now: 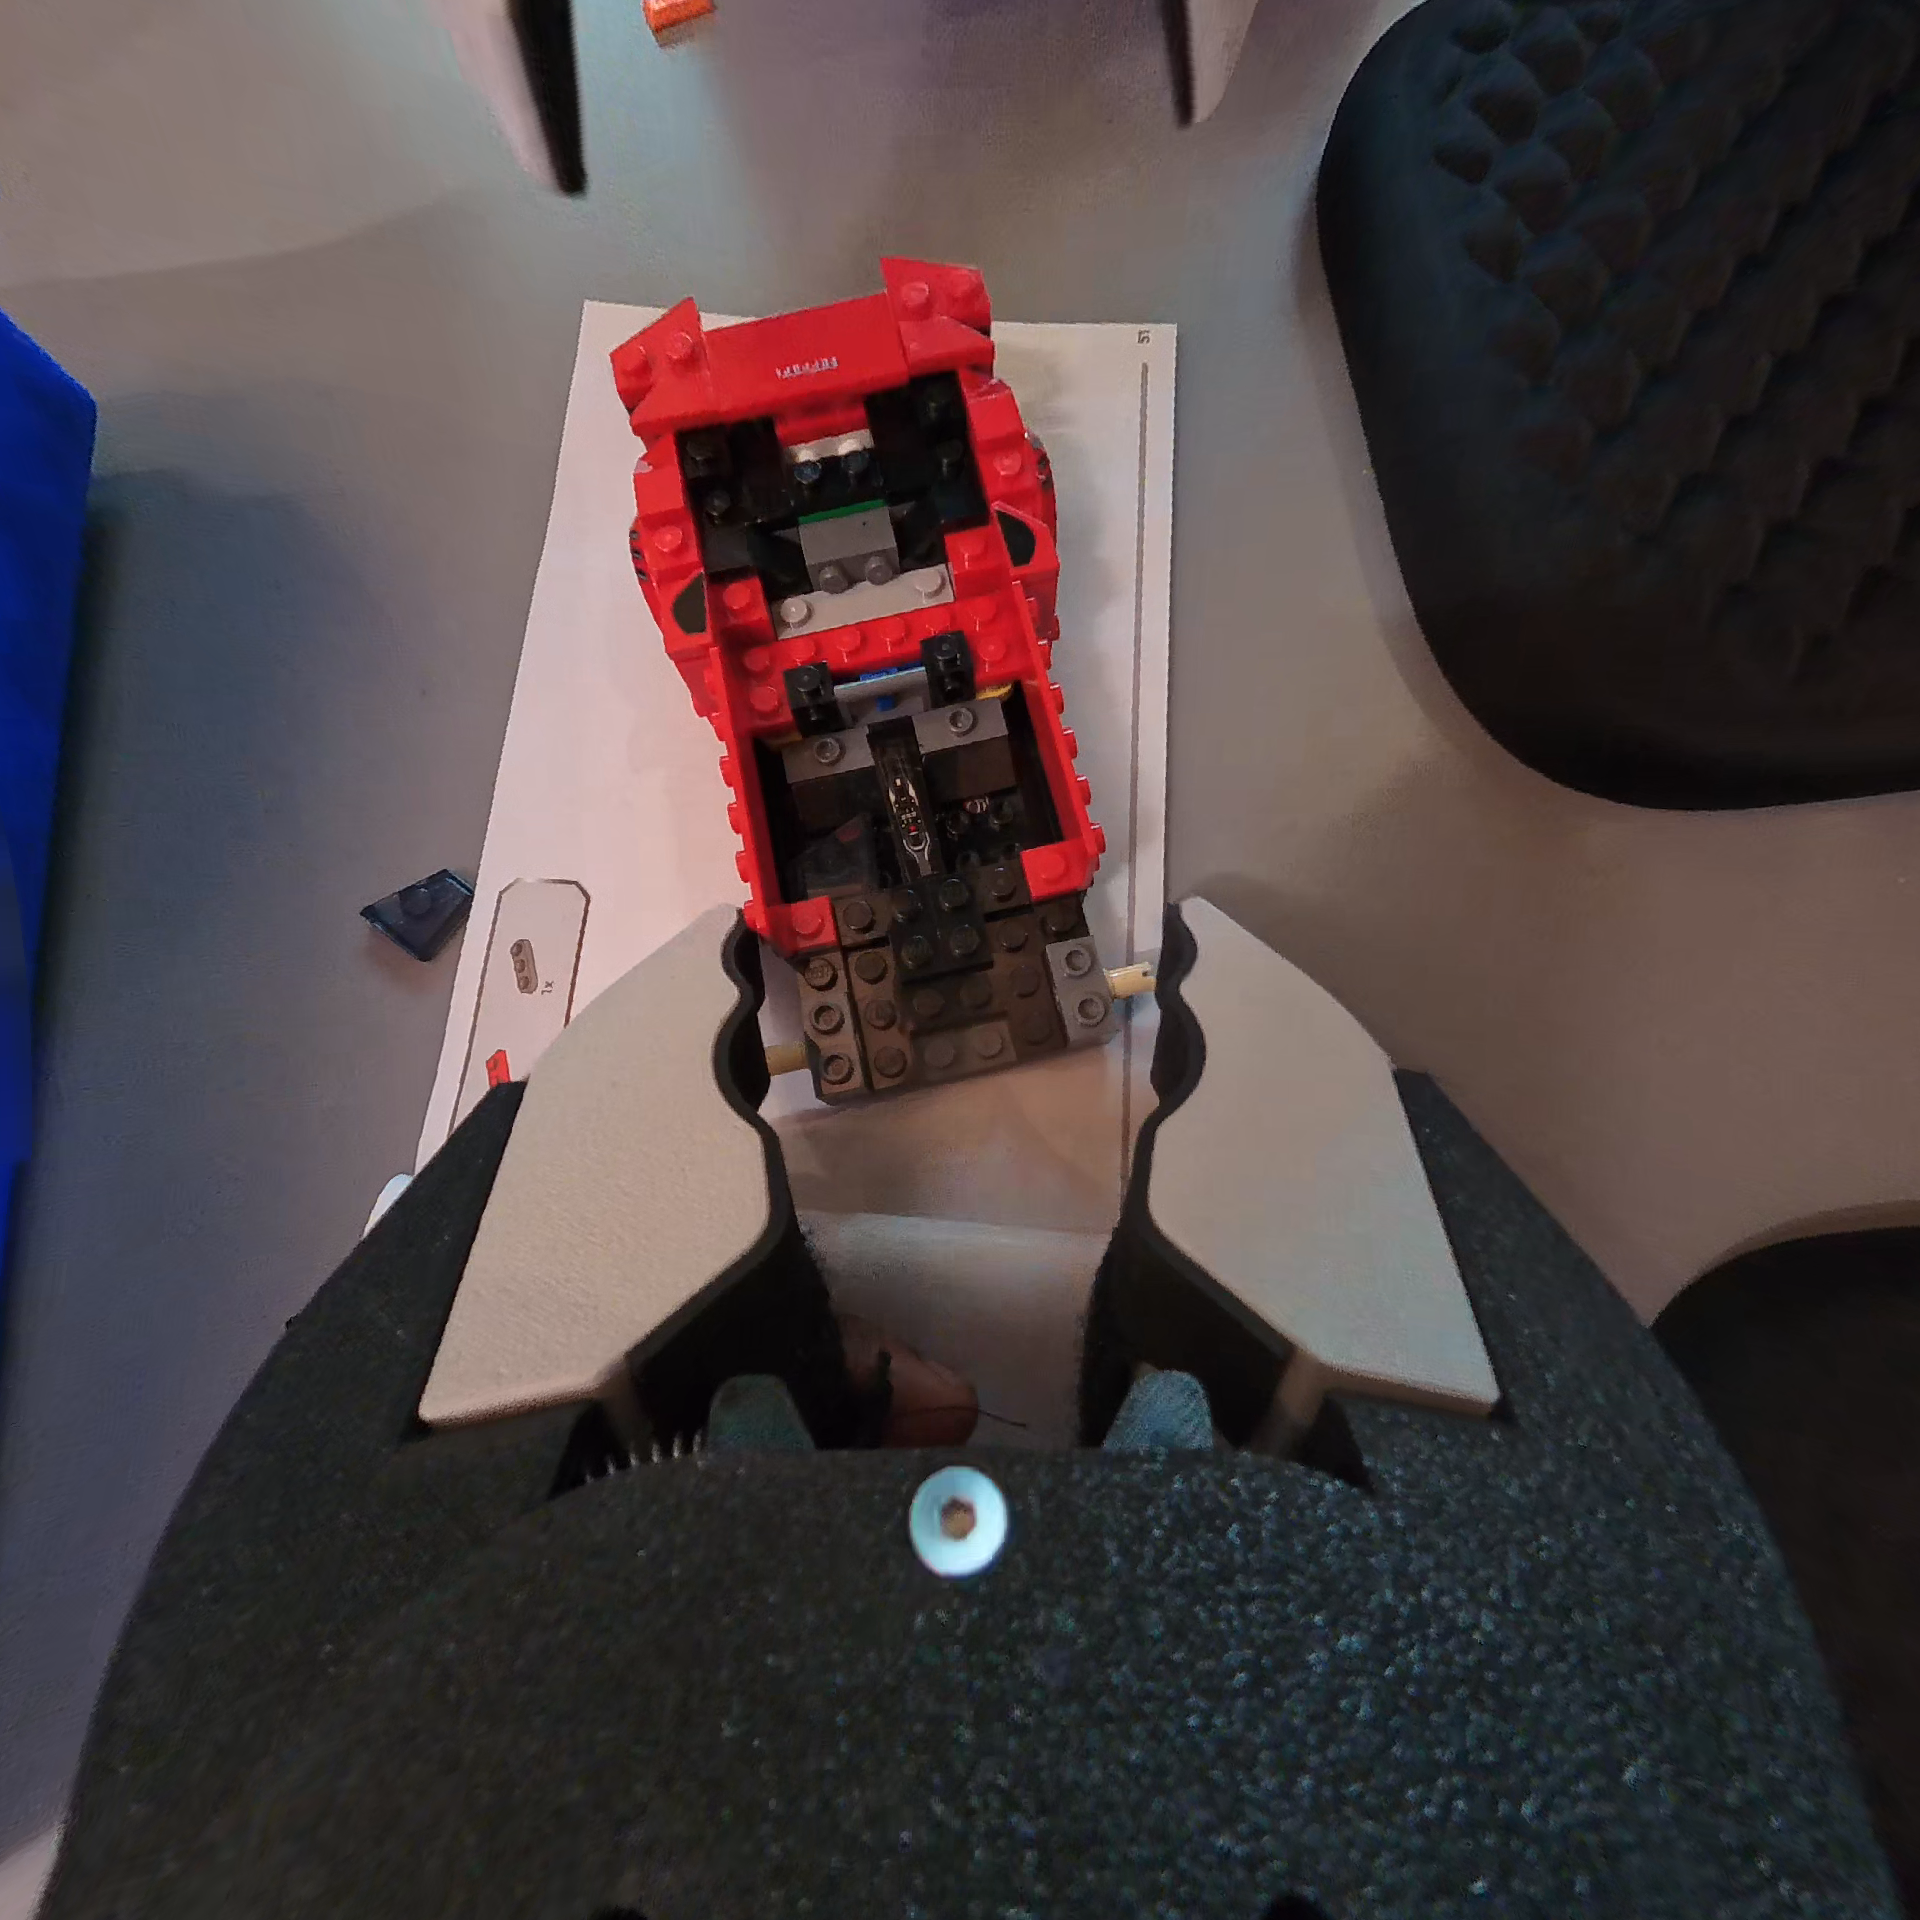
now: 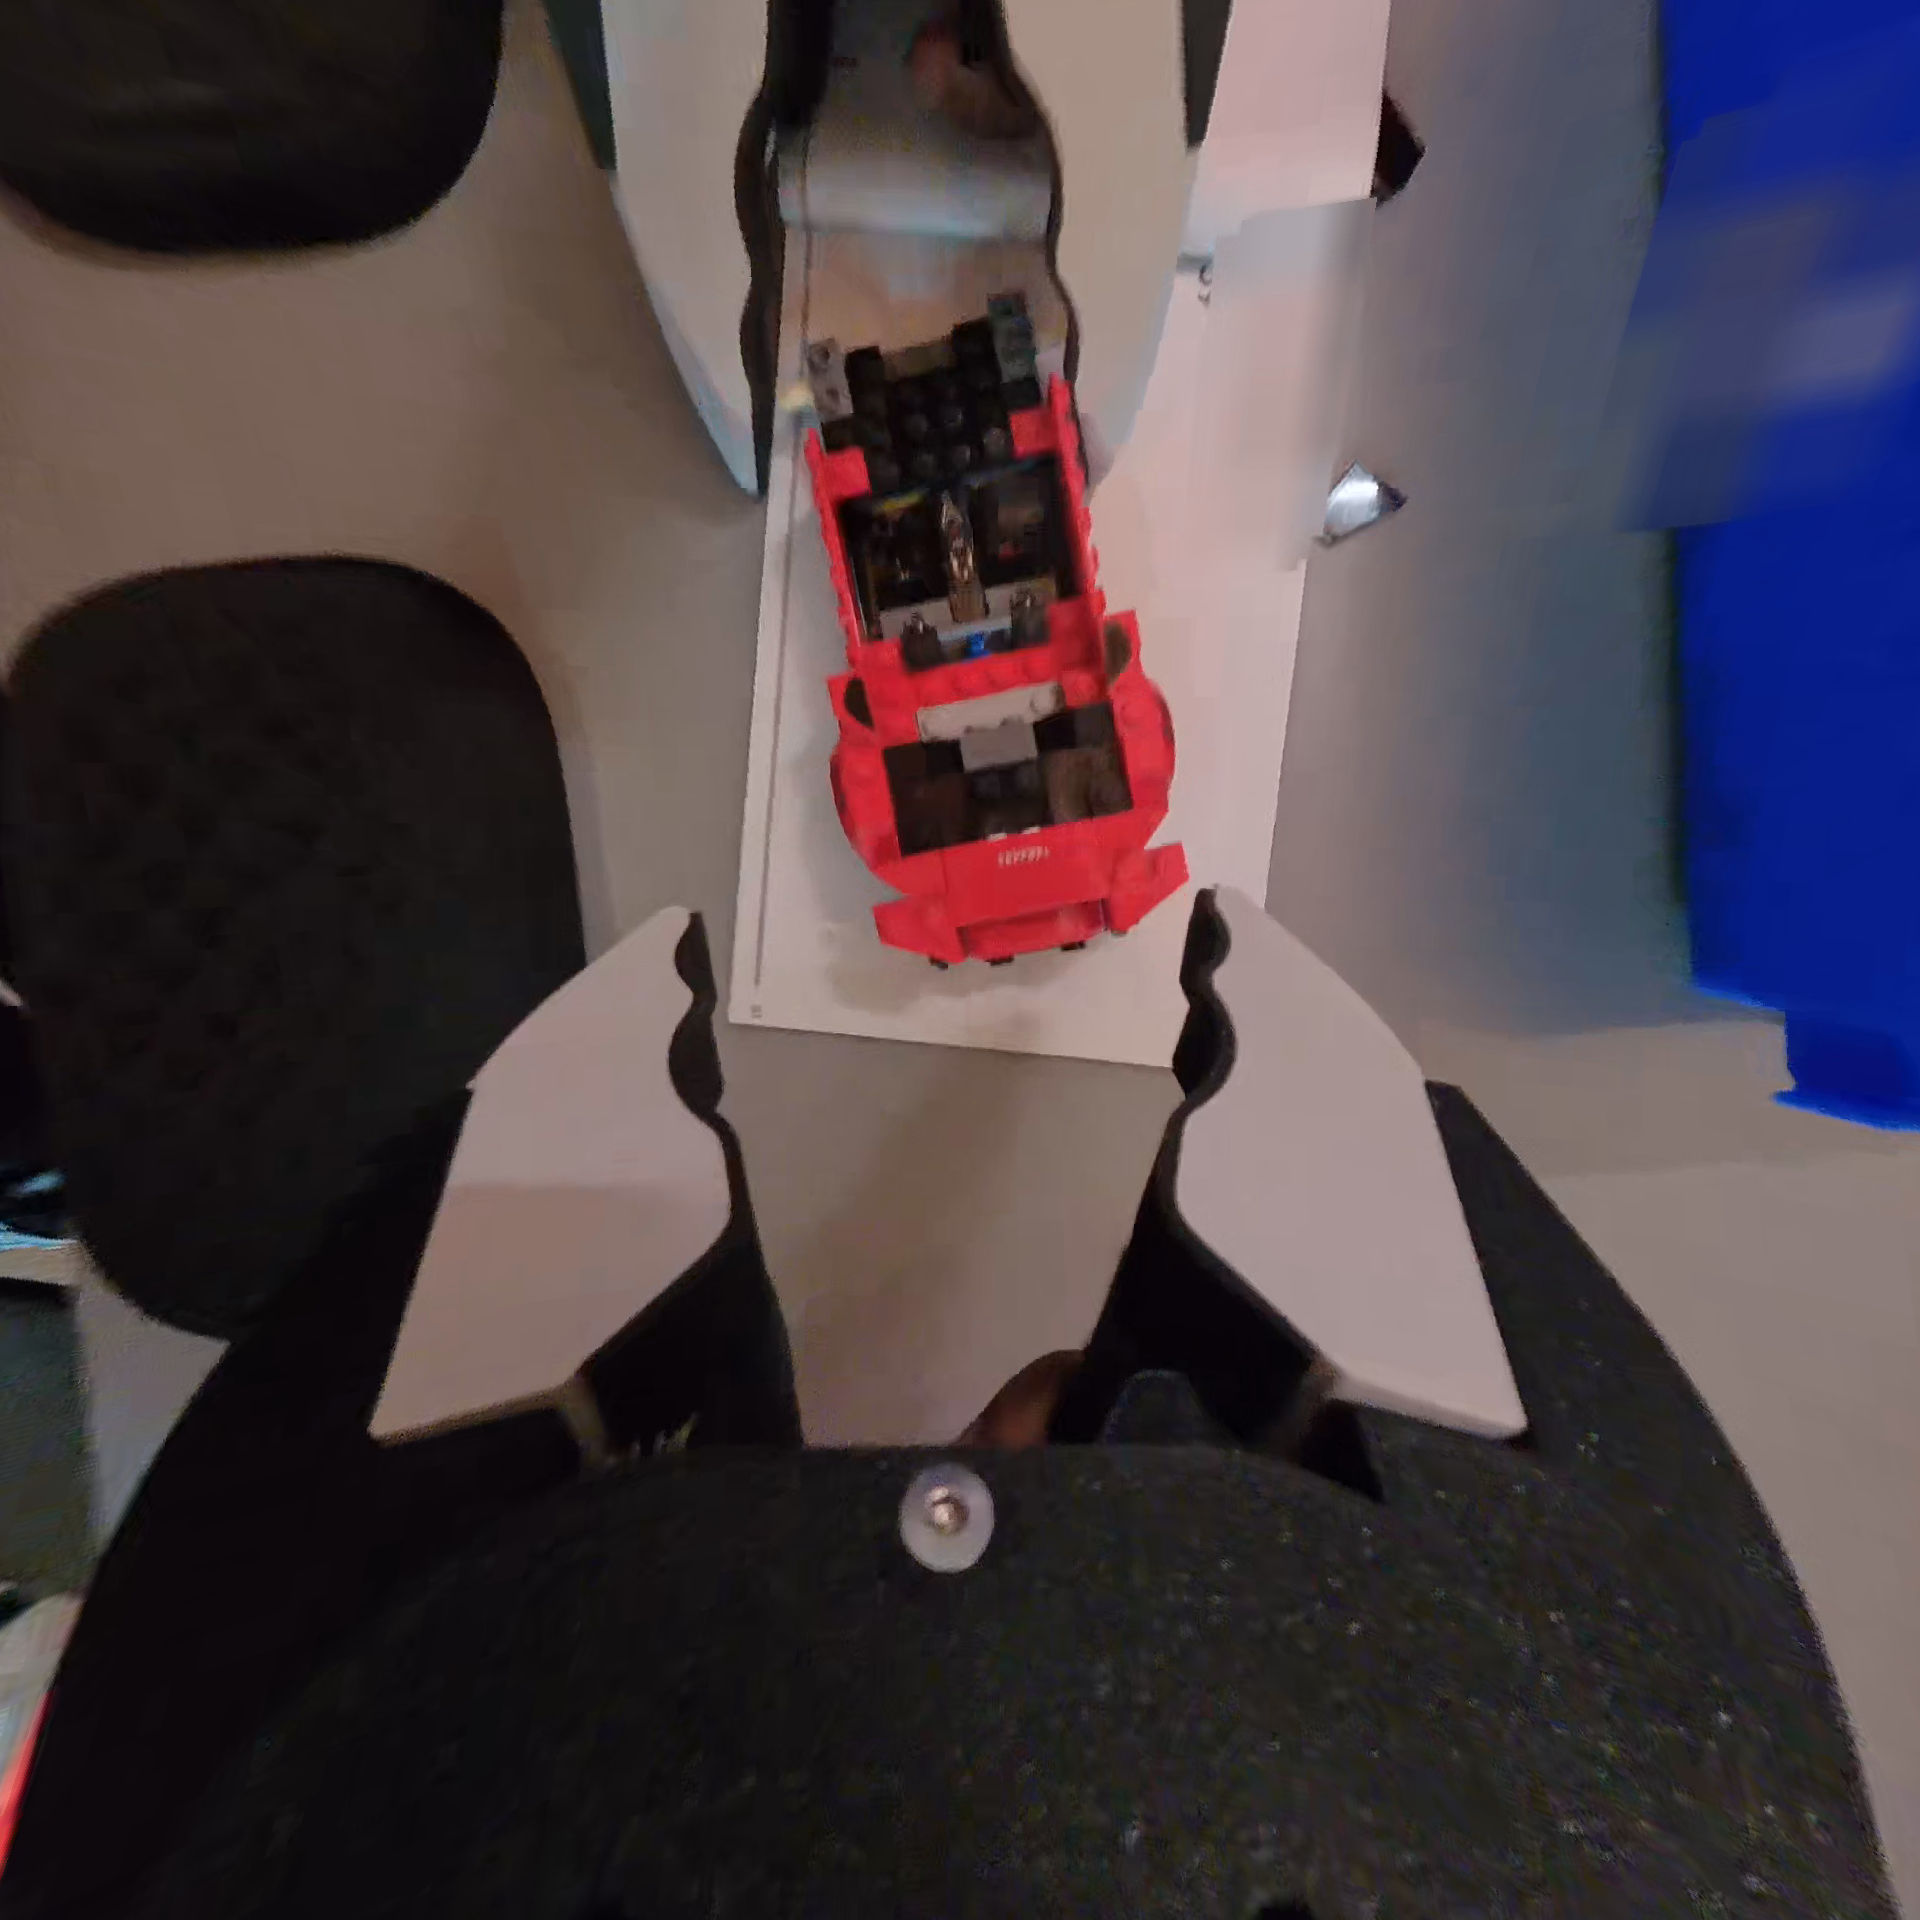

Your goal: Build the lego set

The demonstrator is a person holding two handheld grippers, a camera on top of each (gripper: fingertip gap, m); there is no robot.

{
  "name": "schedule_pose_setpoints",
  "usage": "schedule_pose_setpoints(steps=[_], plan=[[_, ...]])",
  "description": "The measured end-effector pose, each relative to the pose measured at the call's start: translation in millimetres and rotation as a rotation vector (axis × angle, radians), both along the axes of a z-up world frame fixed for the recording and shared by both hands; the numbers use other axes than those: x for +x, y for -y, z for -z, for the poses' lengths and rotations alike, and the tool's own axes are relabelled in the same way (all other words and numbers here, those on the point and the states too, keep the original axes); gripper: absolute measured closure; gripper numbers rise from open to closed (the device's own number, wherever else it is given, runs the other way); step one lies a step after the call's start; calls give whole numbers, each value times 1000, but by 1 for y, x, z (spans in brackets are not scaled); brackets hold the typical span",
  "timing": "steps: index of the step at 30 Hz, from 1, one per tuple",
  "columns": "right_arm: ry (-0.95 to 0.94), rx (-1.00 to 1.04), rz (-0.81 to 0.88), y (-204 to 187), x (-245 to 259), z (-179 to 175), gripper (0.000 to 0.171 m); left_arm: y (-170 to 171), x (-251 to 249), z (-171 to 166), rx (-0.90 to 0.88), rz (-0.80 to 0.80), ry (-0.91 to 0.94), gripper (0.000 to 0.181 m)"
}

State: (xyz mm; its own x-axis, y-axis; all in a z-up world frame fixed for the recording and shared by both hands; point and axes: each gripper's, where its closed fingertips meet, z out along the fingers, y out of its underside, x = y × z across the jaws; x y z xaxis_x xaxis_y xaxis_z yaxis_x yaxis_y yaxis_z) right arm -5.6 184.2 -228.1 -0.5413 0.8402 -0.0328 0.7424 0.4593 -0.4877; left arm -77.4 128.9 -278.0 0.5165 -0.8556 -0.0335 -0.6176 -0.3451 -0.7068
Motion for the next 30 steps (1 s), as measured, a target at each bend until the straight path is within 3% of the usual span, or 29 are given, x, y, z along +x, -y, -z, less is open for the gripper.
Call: schedule_pose_setpoints(steps=[7, 11, 30], plan=[[-144, -70, -12, -6, -3, 49, 89, 2, -3, -1, 4, 6, 14, 111], [-186, -73, 2, -6, -4, 47, 106, 4, -3, 0, 1, 28, 6, 112], [-270, -129, 0, 4, 1, 45, 107, 10, -1, -1, 20, 47, 20, 114]])
